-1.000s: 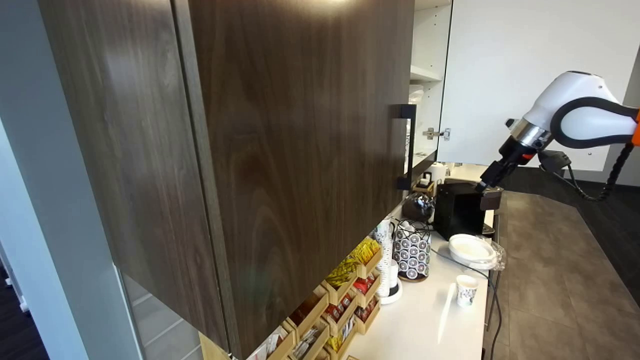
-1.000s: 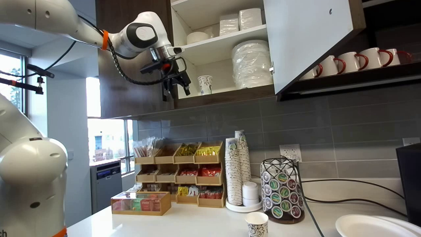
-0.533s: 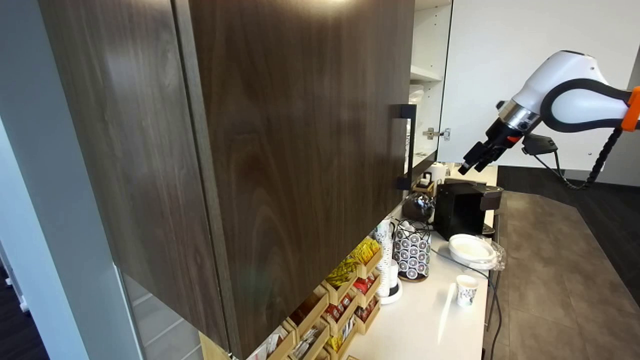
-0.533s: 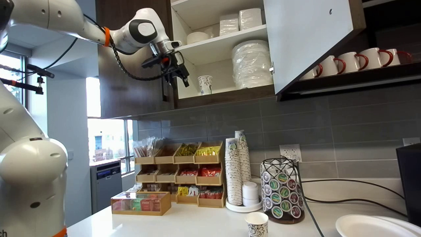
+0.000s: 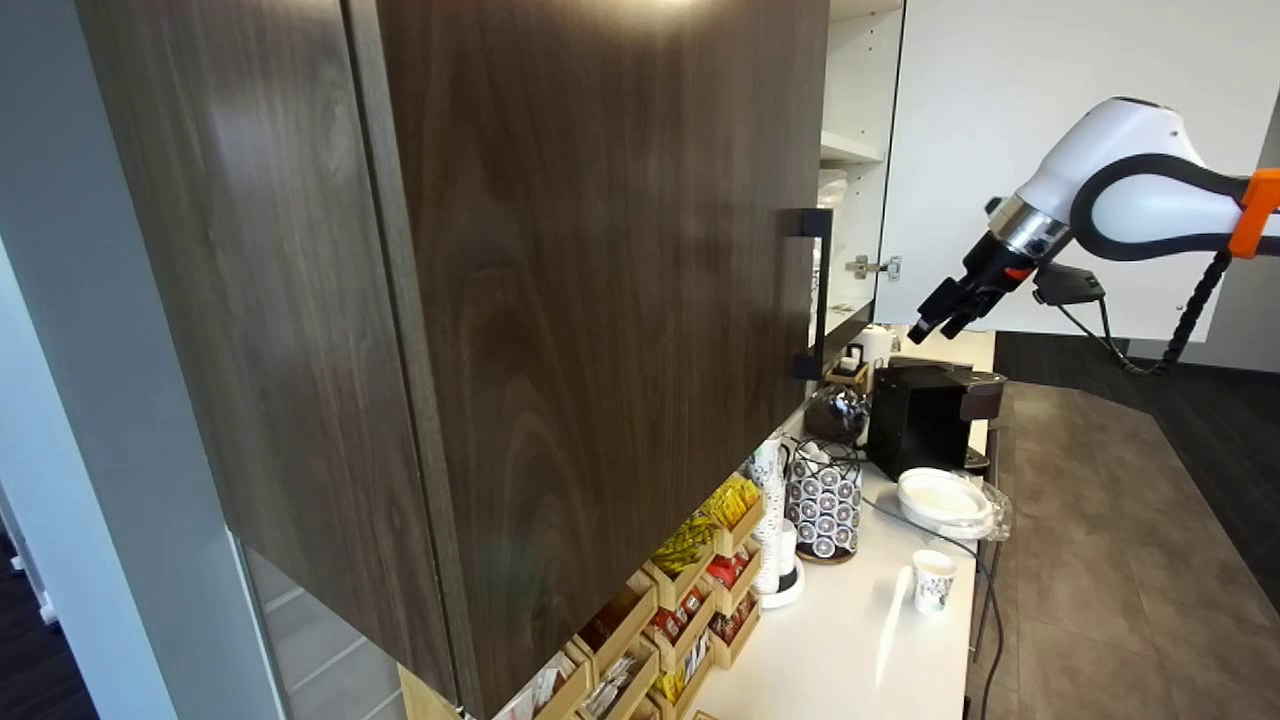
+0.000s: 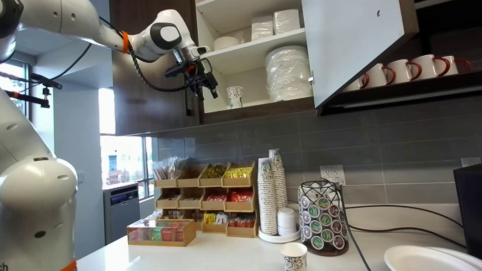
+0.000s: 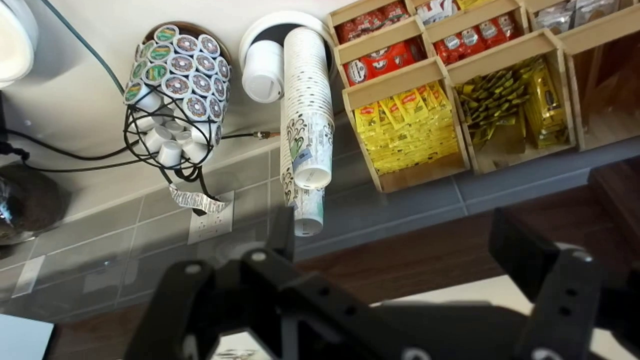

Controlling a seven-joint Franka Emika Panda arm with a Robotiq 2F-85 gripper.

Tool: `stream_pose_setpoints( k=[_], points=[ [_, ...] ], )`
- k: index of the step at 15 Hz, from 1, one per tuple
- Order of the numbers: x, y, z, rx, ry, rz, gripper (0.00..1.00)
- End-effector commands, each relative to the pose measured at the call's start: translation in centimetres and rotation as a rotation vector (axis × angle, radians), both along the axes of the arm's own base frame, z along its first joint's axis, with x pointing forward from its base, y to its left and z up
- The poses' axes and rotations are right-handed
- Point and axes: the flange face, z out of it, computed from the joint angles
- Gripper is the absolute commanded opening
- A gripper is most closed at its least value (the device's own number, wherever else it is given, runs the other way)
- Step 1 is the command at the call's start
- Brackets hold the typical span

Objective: Remove the cup from the top cabinet, then put the right cup on the top cabinet

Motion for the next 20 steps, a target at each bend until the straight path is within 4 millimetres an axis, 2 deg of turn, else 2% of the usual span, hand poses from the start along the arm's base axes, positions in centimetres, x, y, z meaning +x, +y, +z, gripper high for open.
stream_pose_setpoints(
  k=[1, 5, 10, 17, 20],
  points=[
    [0.9, 1.1, 2.5, 0.059, -0.093, -0.020, 1.00],
    [2.2, 2.7, 5.0, 0.103, -0.165, -0.057, 1.00],
    [4.7, 4.2, 6.3, 0.152, -0.157, -0.162, 1.00],
    [9.1, 2.8, 7.9, 0.202, -0.188, -0.337, 1.00],
    [10.5, 3.0, 8.5, 0.237, -0.192, -0.367, 1.00]
  ],
)
